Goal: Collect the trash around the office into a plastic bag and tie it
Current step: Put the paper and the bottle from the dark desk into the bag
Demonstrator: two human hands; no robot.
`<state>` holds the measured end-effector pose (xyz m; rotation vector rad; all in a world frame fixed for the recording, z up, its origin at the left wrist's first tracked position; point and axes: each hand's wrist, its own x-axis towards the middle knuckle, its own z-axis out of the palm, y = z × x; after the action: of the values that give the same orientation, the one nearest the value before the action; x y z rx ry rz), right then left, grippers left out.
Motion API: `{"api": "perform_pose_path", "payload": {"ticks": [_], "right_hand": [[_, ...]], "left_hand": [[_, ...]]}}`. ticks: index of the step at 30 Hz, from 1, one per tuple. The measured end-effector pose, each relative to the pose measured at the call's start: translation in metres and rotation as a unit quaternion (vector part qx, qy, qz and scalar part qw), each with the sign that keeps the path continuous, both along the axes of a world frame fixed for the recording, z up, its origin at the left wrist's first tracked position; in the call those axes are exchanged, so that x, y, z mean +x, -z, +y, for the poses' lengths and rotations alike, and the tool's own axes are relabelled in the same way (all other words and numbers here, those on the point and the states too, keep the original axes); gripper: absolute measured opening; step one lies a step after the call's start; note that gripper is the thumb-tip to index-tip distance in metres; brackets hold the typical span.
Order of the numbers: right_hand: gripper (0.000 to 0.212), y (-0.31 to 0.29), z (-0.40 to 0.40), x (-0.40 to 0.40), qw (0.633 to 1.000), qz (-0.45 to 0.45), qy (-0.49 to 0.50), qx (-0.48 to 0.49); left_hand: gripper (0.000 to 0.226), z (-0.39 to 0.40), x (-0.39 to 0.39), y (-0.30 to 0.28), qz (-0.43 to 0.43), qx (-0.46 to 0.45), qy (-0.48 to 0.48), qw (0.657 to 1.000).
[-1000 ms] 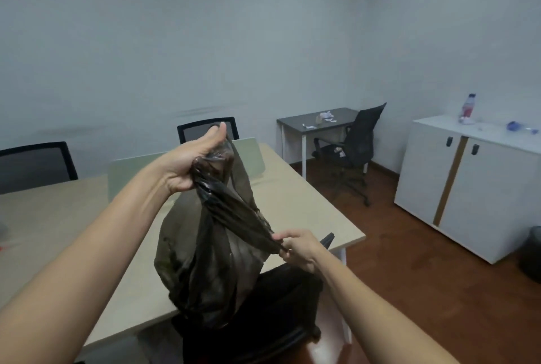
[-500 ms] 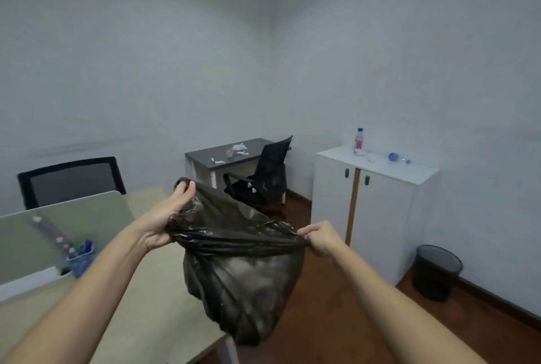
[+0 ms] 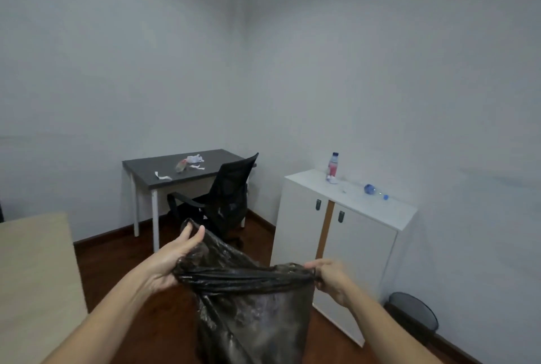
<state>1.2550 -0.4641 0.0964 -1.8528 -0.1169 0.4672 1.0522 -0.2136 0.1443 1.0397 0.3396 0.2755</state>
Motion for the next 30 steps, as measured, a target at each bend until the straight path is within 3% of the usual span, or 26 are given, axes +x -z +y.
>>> {"api": "perform_pose_path", "payload": {"ticks": [3, 7, 9, 14, 17, 20, 23, 26, 30], "right_hand": [[0.038, 0.000, 0.019, 0.063, 1.000, 0.011, 0.017, 0.005], [0.031, 0.013, 0.035, 0.135, 0.998, 0.042, 0.043, 0.019], [0.022, 0.013, 0.050, 0.166, 0.997, 0.047, 0.047, 0.036], [0.025, 0.018, 0.132, 0.286, 0.999, 0.032, -0.022, 0.035], [0.026, 0.019, 0.188, 0.336, 0.997, 0.018, -0.071, 0.035], [0.033, 0.018, 0.266, 0.378, 0.993, -0.005, -0.119, 0.019], [0.036, 0.022, 0.343, 0.387, 0.985, -0.025, -0.172, 0.011], [0.035, 0.032, 0.426, 0.394, 0.973, -0.024, -0.229, 0.026], [0.030, 0.033, 0.523, 0.397, 0.965, -0.030, -0.259, 0.035]], "left_hand": [[0.073, 0.024, 0.068, -0.003, 0.024, 0.012, 0.020, 0.999], [0.088, 0.053, 0.146, 0.003, 0.062, 0.017, 0.037, 0.997], [0.084, 0.070, 0.177, 0.008, 0.076, 0.018, 0.035, 0.996], [0.079, 0.128, 0.262, 0.023, 0.078, -0.009, -0.015, 0.997], [0.112, 0.166, 0.287, 0.030, 0.072, -0.031, -0.068, 0.995], [0.088, 0.204, 0.298, 0.039, 0.093, -0.034, -0.155, 0.983], [0.096, 0.247, 0.291, 0.044, 0.098, -0.036, -0.220, 0.970], [0.084, 0.299, 0.286, 0.045, 0.098, -0.041, -0.305, 0.946], [0.075, 0.384, 0.292, 0.056, 0.089, -0.036, -0.338, 0.936]]}}
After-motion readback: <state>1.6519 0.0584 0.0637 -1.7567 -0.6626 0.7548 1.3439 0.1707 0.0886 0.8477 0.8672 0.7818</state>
